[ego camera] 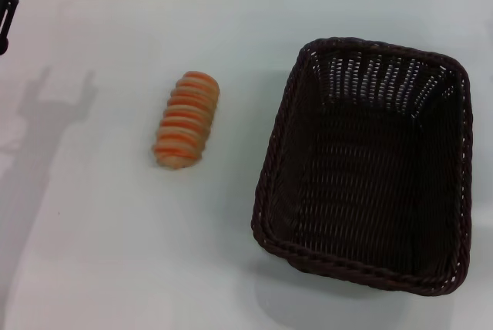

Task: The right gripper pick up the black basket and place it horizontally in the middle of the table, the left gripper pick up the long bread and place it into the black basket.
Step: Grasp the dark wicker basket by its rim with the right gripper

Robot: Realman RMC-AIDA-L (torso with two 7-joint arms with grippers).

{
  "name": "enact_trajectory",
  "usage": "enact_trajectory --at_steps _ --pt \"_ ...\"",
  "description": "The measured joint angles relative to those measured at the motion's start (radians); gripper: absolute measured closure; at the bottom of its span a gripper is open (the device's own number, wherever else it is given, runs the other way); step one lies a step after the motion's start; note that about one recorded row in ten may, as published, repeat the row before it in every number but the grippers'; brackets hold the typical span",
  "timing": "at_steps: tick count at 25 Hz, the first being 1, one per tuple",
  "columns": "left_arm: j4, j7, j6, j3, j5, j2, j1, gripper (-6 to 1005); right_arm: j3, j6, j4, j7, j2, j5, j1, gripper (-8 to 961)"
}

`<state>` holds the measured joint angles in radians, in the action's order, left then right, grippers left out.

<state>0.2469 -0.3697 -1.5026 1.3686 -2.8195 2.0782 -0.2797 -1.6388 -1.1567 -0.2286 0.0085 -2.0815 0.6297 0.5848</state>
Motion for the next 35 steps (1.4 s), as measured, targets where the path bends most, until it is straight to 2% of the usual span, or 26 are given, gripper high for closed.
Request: enact_trajectory --at_steps 3,8,17,22,27,35 --pt "0.0 0.0 -0.001 0.0 0.0 -0.002 0.004 220 0.0 0.0 0.0 0.001 0.0 0.001 -0.002 130" --pt "0.002 0.0 -0.002 0.0 0.0 -0.004 0.009 412 -0.001 0.0 0.0 0.001 0.001 -0.001 -0.003 129" --pt "0.006 0.018 0.0 -0.005 -0.004 -0.004 0.014 427 -0.001 -0.001 -0.013 0.002 -0.001 -0.002 -0.026 129" --pt "0.001 0.068 0.0 -0.005 -0.003 -0.005 0.014 201 -0.005 -0.006 -0.017 0.002 -0.001 -0.004 -0.039 129" --pt "0.0 0.065 0.004 0.02 -0.001 -0.016 0.012 156 -0.005 -0.006 -0.065 0.002 0.0 -0.005 -0.083 130" --pt "0.01 0.055 0.005 0.097 -0.001 -0.023 0.013 156 -0.009 0.021 -0.174 -0.007 0.002 -0.009 -0.159 130"
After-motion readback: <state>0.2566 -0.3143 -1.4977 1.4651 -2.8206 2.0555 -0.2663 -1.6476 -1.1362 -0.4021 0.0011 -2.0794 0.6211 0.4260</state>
